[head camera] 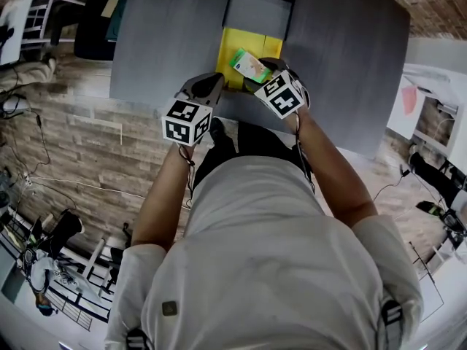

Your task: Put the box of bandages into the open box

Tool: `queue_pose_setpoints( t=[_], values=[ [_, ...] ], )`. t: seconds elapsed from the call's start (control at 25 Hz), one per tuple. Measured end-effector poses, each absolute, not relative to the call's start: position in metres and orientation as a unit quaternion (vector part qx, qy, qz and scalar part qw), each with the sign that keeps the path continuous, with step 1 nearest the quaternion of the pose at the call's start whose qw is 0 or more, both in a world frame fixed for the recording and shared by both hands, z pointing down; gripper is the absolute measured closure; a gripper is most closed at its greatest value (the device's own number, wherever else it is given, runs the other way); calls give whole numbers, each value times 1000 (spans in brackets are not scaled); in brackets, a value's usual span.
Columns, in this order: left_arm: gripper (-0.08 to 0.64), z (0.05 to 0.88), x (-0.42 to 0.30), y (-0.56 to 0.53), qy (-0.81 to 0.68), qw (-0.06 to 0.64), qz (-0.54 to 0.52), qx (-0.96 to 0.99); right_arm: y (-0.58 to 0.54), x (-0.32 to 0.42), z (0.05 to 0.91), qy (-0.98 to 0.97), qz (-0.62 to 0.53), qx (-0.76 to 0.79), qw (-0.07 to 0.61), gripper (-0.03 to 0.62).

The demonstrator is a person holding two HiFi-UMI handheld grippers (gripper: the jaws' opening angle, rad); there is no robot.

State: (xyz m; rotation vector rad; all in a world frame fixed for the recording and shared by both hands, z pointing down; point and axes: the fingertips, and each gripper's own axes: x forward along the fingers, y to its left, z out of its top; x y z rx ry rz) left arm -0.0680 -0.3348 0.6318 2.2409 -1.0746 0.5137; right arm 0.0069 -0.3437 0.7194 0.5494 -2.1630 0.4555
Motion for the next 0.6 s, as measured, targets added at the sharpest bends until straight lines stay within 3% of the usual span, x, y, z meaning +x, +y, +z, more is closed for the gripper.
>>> queue_pose_setpoints(
  t=[0.12,0.6],
  values=[
    [543,613,-68,-327,-405,282,184,850,-340,5,696,-869,167,239,399,375],
    [545,518,-82,-295,-409,206,128,880,-316,-15,582,-896,98,315,298,523]
  ],
)
